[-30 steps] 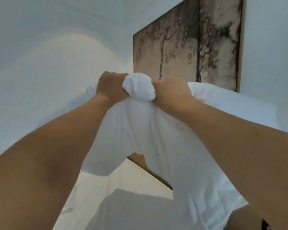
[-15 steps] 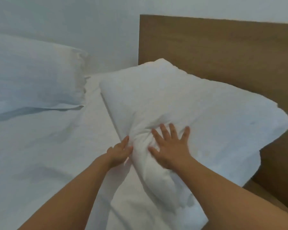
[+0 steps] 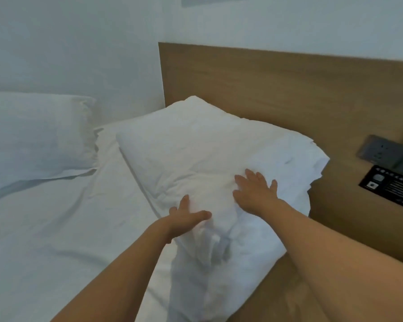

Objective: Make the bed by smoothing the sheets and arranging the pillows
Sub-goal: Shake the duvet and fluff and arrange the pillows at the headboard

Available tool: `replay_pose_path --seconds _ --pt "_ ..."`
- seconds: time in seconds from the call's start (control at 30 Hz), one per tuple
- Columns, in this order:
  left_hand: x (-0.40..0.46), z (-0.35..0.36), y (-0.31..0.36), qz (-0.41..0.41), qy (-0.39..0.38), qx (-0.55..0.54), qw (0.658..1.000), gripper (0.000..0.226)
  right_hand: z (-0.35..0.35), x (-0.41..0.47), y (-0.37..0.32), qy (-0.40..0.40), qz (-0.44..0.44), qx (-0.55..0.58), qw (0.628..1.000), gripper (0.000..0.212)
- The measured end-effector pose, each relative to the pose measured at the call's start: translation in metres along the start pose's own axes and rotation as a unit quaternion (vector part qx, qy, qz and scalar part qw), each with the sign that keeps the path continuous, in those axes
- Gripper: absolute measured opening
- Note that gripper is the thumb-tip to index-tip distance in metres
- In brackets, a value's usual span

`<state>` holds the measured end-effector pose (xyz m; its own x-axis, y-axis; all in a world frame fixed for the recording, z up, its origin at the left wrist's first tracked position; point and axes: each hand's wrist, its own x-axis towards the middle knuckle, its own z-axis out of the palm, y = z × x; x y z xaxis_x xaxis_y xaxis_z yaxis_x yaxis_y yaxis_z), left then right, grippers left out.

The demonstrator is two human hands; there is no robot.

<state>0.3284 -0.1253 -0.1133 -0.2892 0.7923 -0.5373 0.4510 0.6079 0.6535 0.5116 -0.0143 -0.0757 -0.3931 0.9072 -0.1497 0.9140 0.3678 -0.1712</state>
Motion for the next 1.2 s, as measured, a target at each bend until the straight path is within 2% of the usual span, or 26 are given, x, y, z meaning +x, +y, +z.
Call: replay_pose_path --seconds 0.07,0.1,0.17,0.23,0.3,0.33,0.4,0.47,0.53,0.6,0.63,0.67,0.7,0.73,0.77,0.83,0.87,0.9,0.93,0.97,1.0,1.07,1.1,1.13,1.17,1.2 --pt "-0.013 0.031 0.014 0.022 0.009 0.048 0.999 0.124 -0.007 -0.013 0.024 0.002 0.088 0.162 0.983 0.061" --pt "-0.016 0.046 0.02 0.032 0.026 0.067 0.997 0.13 -0.008 -0.018 0.036 0.004 0.128 0.26 0.957 0.063" --pt "-0.016 0.074 0.028 0.031 0.08 0.111 0.99 0.135 -0.004 -0.022 0.059 0.012 0.179 0.435 0.882 0.065" --pt "-0.011 0.096 0.03 0.026 0.148 0.146 0.978 0.13 0.002 -0.02 0.078 -0.019 0.233 0.567 0.79 0.072" --pt "-0.005 0.109 0.035 0.062 0.231 0.169 0.956 0.112 0.006 -0.018 0.094 -0.081 0.286 0.637 0.711 0.081" --pt "-0.001 0.11 0.042 0.091 0.271 0.167 0.944 0.098 0.007 -0.012 0.101 -0.099 0.296 0.652 0.69 0.084" --pt "0.007 0.103 0.063 0.168 0.332 0.144 0.917 0.062 0.003 0.003 0.111 -0.108 0.295 0.672 0.67 0.096" --pt "0.013 0.095 0.083 0.221 0.358 0.142 0.896 0.032 -0.004 0.029 0.114 -0.088 0.296 0.694 0.65 0.109" --pt "0.013 0.092 0.083 0.238 0.305 0.199 0.9 0.025 -0.014 0.052 0.104 -0.072 0.285 0.726 0.621 0.112" --pt "0.008 0.083 0.077 0.192 0.134 0.3 0.925 0.027 -0.017 0.07 0.084 -0.064 0.302 0.742 0.595 0.1" --pt "0.006 0.07 0.08 0.151 0.055 0.318 0.934 0.025 -0.017 0.081 0.075 -0.029 0.33 0.735 0.592 0.089" --pt "0.008 0.054 0.089 0.122 0.011 0.31 0.943 0.022 -0.017 0.093 0.071 0.037 0.363 0.714 0.598 0.081" --pt "0.014 0.036 0.104 0.121 0.013 0.294 0.948 0.021 -0.02 0.108 0.07 0.128 0.384 0.677 0.615 0.079" --pt "0.024 0.02 0.12 0.143 0.062 0.277 0.948 0.023 -0.027 0.121 0.073 0.224 0.376 0.632 0.64 0.081" --pt "0.039 0.007 0.134 0.17 0.138 0.274 0.936 0.028 -0.038 0.132 0.079 0.306 0.338 0.569 0.685 0.085" --pt "0.071 0.0 0.149 0.2 0.27 0.285 0.897 0.046 -0.057 0.156 0.091 0.426 0.186 0.351 0.813 0.086" --pt "0.088 0.007 0.15 0.186 0.28 0.299 0.893 0.054 -0.061 0.166 0.097 0.438 0.113 0.215 0.866 0.084" --pt "0.104 0.024 0.148 0.163 0.253 0.317 0.899 0.06 -0.063 0.175 0.105 0.416 0.059 0.09 0.903 0.079" --pt "0.117 0.048 0.143 0.151 0.212 0.337 0.905 0.063 -0.059 0.182 0.117 0.348 0.029 -0.005 0.937 0.071" --pt "0.121 0.076 0.14 0.159 0.169 0.363 0.902 0.068 -0.052 0.188 0.132 0.239 0.028 -0.069 0.968 0.064" --pt "0.12 0.103 0.138 0.195 0.123 0.401 0.887 0.074 -0.045 0.19 0.149 0.112 0.07 -0.092 0.987 0.062" --pt "0.108 0.141 0.142 0.306 0.02 0.501 0.809 0.084 -0.039 0.181 0.179 -0.076 0.224 -0.079 0.968 0.067" --pt "0.104 0.146 0.149 0.342 -0.035 0.528 0.776 0.082 -0.043 0.179 0.184 -0.11 0.275 -0.086 0.951 0.07" --pt "0.102 0.139 0.156 0.359 -0.085 0.516 0.773 0.077 -0.049 0.18 0.181 -0.118 0.298 -0.095 0.943 0.069" --pt "0.102 0.123 0.164 0.355 -0.125 0.454 0.808 0.069 -0.055 0.186 0.175 -0.086 0.297 -0.106 0.945 0.065" --pt "0.103 0.1 0.17 0.335 -0.152 0.343 0.864 0.061 -0.062 0.193 0.163 -0.02 0.279 -0.117 0.953 0.06"
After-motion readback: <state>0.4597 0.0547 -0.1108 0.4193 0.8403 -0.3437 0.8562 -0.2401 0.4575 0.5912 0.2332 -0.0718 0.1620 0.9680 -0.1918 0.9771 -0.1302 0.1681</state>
